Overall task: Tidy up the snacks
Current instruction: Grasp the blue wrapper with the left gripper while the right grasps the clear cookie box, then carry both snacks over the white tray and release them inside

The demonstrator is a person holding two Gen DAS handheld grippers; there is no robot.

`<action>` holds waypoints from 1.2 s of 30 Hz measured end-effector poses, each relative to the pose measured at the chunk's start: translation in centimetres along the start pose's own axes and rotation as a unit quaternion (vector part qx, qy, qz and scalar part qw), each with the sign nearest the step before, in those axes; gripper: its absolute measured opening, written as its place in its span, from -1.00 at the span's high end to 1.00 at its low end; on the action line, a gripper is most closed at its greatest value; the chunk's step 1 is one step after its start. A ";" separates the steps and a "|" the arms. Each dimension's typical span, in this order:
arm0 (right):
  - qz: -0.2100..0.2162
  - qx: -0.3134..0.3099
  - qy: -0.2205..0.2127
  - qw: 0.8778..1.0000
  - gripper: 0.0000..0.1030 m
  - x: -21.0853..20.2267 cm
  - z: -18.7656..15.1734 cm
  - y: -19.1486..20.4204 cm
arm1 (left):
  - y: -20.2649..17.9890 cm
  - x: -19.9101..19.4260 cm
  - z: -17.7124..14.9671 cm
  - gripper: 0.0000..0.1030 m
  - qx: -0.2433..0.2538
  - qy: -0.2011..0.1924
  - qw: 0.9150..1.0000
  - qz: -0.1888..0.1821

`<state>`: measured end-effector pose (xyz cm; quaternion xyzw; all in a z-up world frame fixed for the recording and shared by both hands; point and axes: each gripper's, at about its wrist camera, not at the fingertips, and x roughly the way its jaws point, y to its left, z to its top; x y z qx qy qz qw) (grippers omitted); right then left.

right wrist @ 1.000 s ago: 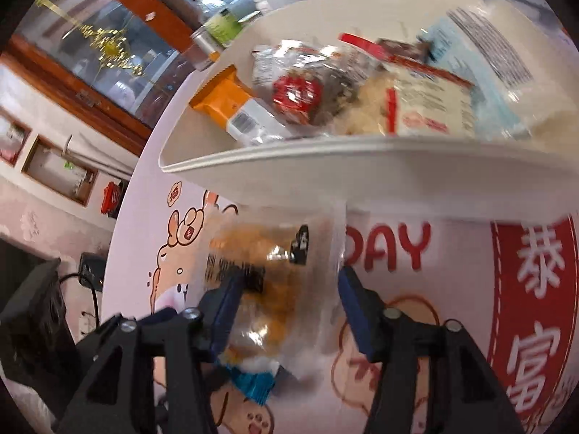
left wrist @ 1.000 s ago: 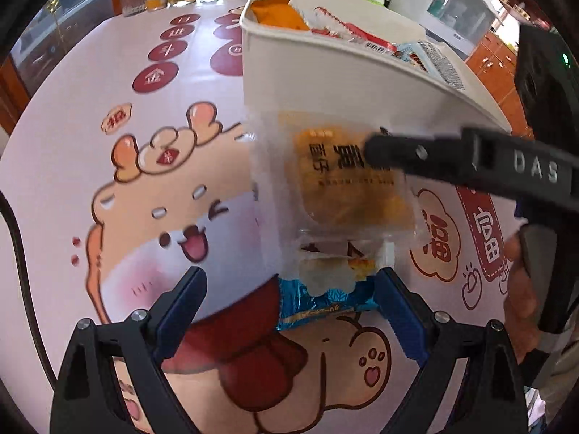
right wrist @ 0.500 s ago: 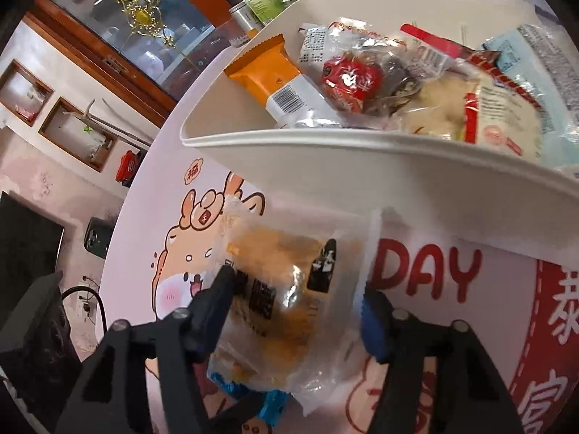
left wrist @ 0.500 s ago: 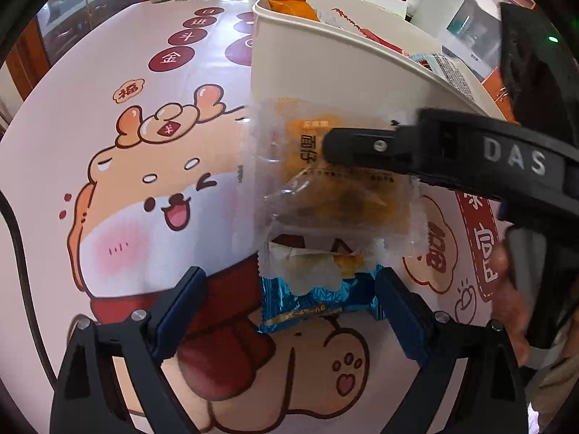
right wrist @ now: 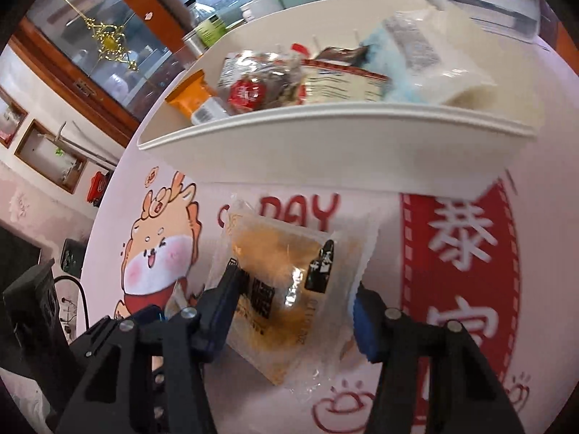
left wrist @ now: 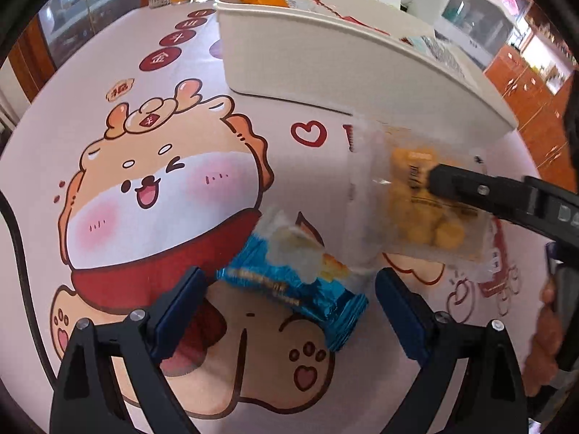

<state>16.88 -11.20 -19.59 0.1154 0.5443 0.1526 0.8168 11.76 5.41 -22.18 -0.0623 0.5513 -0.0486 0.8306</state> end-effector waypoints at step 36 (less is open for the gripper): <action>0.002 -0.019 -0.039 0.999 0.53 -8.9 -5.8 -2.8 | -4.4 -7.9 -1.0 0.55 0.014 -0.101 0.994 0.026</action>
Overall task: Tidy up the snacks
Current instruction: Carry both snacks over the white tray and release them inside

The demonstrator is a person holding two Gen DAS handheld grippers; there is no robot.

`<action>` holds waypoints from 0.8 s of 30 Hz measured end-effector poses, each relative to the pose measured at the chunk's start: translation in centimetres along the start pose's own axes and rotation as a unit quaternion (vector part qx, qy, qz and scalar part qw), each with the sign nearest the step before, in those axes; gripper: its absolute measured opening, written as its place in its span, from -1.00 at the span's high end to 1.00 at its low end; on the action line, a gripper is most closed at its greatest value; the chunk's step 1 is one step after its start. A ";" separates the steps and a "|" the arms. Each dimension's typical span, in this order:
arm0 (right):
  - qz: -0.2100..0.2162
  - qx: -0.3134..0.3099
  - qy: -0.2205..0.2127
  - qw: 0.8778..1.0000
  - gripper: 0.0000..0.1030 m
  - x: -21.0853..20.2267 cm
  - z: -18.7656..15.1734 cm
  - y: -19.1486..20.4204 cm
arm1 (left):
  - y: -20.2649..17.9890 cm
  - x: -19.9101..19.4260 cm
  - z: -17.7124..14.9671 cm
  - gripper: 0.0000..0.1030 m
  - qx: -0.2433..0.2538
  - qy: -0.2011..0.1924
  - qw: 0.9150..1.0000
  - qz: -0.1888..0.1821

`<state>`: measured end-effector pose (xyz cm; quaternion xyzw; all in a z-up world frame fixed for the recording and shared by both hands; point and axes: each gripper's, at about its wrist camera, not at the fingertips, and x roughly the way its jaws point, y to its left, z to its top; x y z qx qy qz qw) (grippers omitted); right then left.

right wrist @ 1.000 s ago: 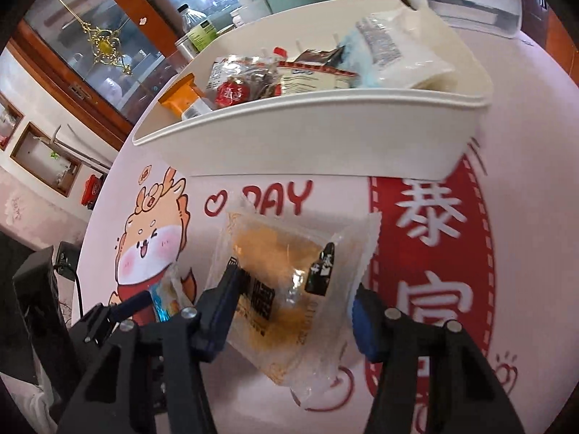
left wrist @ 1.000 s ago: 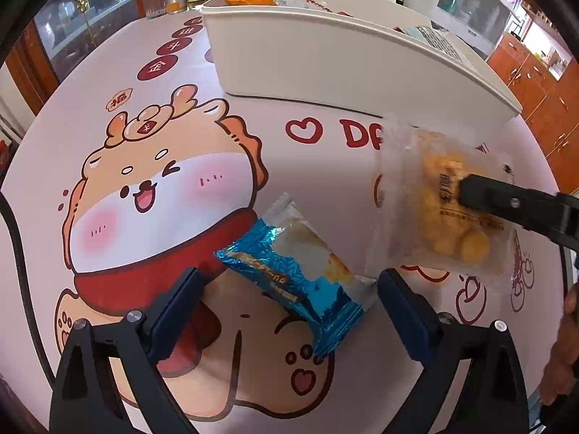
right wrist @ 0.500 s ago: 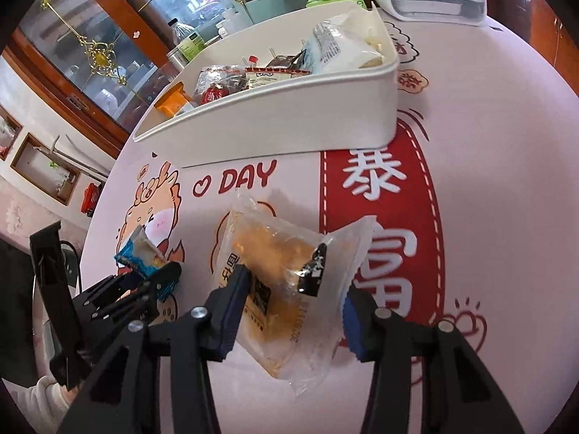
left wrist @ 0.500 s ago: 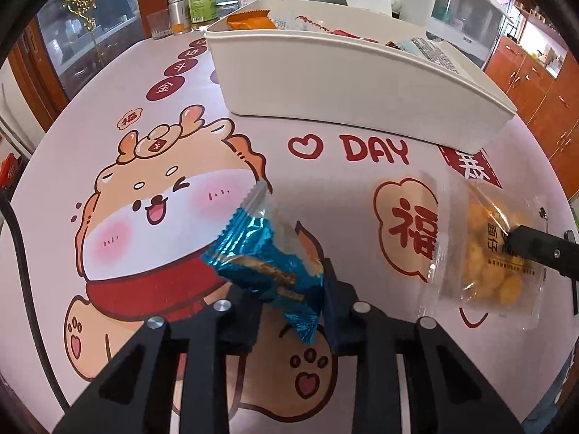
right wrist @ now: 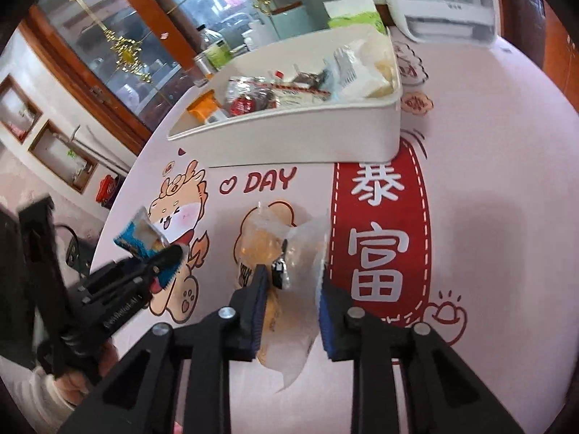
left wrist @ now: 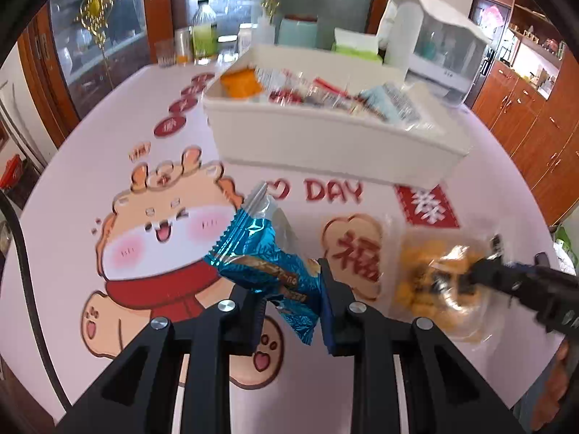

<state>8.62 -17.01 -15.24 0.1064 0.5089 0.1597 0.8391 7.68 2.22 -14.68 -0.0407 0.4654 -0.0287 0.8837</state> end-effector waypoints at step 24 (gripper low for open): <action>-0.020 -0.097 -0.227 0.969 0.56 -16.4 17.4 7.1 | -4.0 -12.2 24.7 0.55 0.078 -0.129 0.988 0.023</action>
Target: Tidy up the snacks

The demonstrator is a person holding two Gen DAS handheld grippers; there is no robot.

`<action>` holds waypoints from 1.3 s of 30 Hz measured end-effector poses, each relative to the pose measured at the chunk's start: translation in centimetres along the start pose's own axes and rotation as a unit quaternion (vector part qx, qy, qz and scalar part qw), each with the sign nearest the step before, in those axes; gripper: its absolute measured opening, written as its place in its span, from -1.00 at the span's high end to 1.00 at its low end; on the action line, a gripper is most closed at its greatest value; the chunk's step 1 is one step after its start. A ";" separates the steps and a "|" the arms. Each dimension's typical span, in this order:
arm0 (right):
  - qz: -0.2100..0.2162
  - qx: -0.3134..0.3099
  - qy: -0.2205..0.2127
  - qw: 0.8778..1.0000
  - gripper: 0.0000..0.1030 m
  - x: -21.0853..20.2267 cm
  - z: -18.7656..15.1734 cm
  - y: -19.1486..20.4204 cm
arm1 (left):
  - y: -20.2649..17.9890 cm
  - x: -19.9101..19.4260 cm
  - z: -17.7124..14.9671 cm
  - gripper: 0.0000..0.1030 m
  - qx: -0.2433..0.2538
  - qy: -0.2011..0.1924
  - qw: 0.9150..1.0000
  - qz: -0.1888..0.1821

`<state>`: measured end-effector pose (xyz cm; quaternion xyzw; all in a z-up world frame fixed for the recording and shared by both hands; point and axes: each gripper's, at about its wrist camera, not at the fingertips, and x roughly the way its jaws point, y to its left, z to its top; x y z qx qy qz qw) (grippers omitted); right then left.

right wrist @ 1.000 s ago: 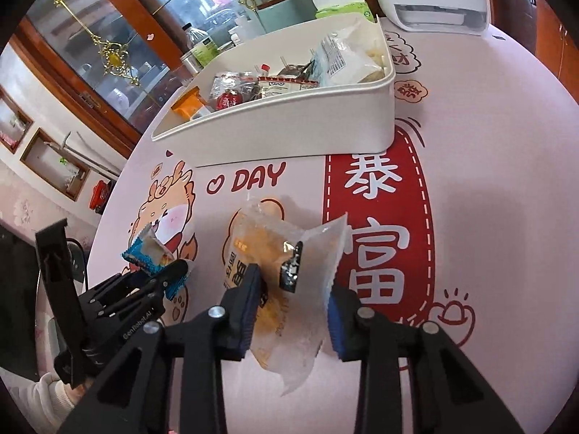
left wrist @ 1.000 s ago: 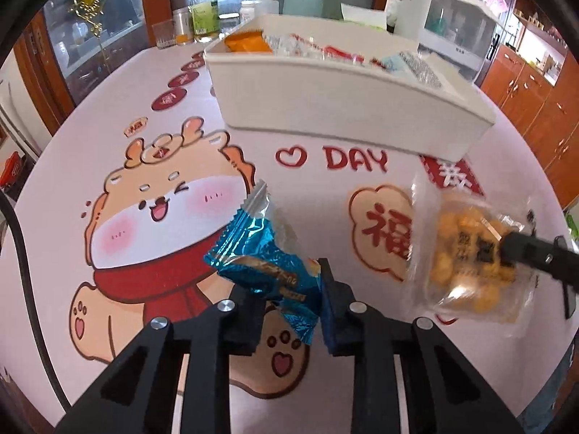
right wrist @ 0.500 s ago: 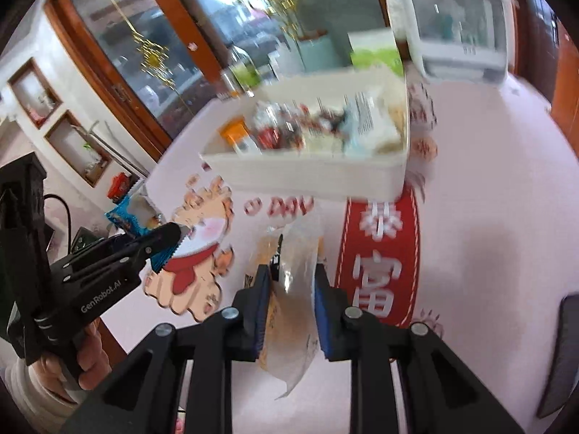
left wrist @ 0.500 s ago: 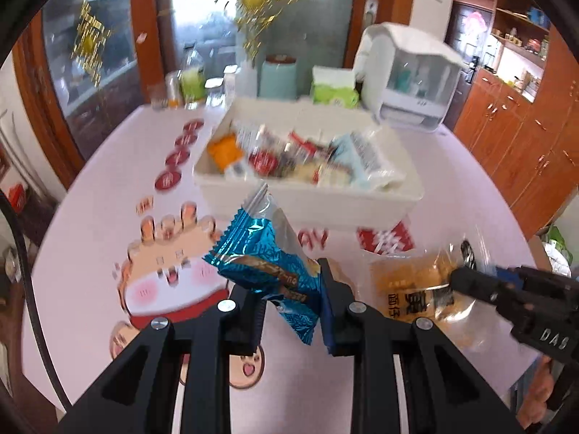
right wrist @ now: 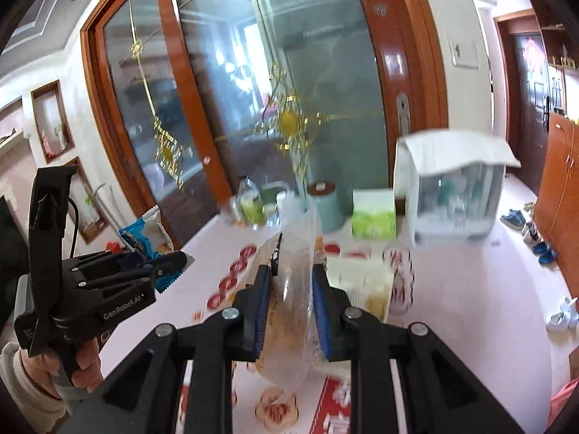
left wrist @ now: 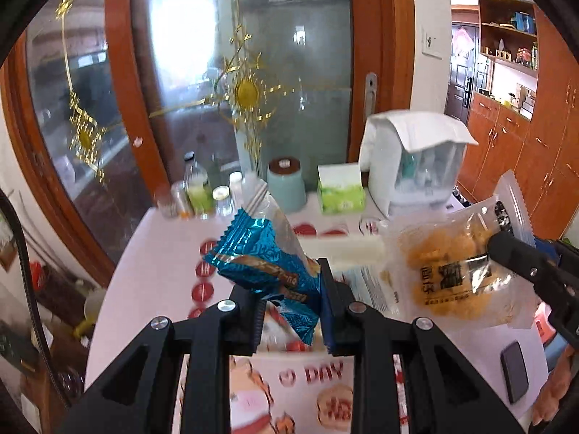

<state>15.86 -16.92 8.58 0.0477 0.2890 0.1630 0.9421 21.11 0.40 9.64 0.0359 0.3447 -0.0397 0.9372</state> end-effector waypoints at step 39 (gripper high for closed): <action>-0.110 0.041 0.141 0.983 -0.17 2.3 -7.7 0.7 | 1.7 -1.7 -8.1 -0.92 -0.020 0.067 0.997 0.025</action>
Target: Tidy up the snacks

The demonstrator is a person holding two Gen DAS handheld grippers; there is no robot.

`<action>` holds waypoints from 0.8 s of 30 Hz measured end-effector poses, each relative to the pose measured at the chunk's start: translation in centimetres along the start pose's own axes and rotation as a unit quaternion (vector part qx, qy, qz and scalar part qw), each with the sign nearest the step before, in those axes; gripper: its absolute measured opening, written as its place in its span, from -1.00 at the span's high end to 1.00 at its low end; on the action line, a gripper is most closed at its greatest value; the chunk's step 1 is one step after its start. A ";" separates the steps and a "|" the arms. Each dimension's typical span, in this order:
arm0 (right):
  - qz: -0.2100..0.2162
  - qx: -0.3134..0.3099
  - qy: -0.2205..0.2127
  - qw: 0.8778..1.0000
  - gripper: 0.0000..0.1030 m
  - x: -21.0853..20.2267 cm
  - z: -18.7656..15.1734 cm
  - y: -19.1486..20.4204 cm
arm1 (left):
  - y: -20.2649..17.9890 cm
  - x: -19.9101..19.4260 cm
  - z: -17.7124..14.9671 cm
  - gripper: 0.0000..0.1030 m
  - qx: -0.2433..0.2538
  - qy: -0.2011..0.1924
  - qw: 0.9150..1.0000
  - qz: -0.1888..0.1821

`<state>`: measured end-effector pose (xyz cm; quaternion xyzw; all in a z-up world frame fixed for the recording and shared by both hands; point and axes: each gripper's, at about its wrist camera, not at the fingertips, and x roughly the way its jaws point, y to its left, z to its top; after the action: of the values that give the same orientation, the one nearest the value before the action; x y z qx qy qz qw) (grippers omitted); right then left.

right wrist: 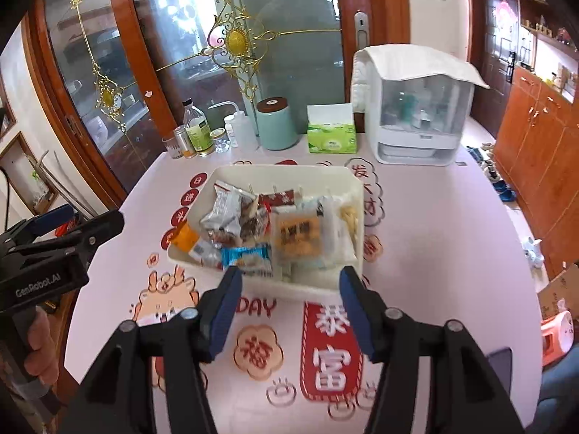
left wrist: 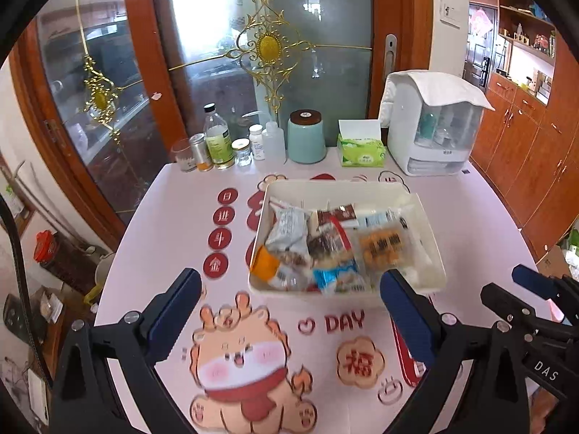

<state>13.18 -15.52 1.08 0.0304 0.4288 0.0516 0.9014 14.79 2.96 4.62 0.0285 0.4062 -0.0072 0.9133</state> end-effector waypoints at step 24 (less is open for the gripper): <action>-0.013 0.040 -0.010 0.999 -0.25 -7.7 -7.2 -0.4 | -1.9 -6.6 -8.9 -0.93 -0.042 0.036 0.998 -0.021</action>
<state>2.81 -16.75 2.39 0.0619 0.4215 0.0224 0.9044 3.74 1.54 3.48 -0.0183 0.4393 -0.0080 0.8981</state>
